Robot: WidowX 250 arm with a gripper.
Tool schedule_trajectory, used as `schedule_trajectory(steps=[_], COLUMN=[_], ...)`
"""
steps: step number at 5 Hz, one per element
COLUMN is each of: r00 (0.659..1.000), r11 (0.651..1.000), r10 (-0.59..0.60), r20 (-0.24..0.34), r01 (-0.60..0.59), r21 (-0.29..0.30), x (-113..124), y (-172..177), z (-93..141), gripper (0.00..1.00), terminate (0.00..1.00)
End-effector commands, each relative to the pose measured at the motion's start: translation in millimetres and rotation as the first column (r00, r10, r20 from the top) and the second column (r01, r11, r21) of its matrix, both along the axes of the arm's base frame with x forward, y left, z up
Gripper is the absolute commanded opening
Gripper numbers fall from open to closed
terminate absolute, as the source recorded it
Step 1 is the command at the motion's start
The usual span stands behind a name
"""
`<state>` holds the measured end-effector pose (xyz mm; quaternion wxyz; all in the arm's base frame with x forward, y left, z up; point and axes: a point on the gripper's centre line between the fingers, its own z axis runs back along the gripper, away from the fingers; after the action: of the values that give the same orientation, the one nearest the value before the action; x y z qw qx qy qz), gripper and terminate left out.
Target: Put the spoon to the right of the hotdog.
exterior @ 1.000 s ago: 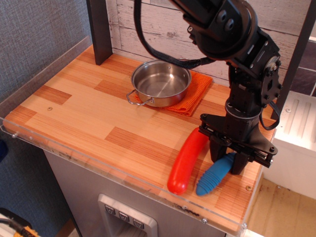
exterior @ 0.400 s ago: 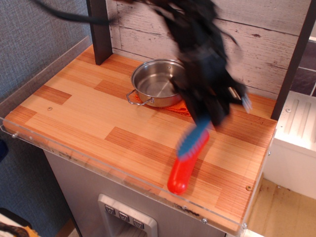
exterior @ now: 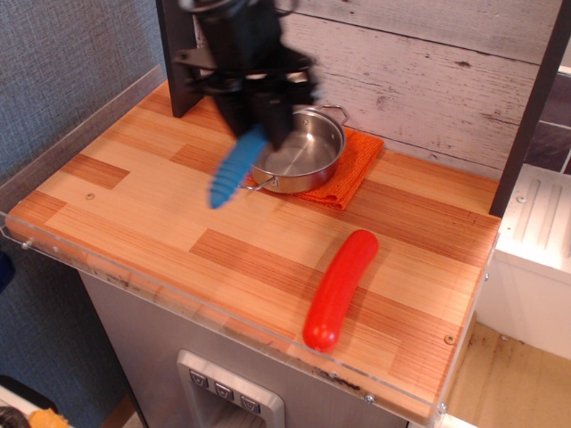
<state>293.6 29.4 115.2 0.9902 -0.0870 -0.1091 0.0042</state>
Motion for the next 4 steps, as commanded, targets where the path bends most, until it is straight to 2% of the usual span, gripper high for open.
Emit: schedule_trajectory(steps=[1,2,3,4], r00=[0.996,0.995,0.994,0.991], r11=[0.983,0.974,0.968,0.966], r10=[-0.071,-0.073,-0.05,-0.047], r20=[-0.059,-0.068,-0.095,-0.123], r01=[0.08,0.086,0.072,0.077], r21=[0.165,0.212,0.239,0.246], x=[27,39,36,26], y=[98,148,186,190], z=[-28,-36,-44,-52], gripper=[0.0,0.0,0.0,0.0], terminate=[0.0,0.0,0.0,0.0])
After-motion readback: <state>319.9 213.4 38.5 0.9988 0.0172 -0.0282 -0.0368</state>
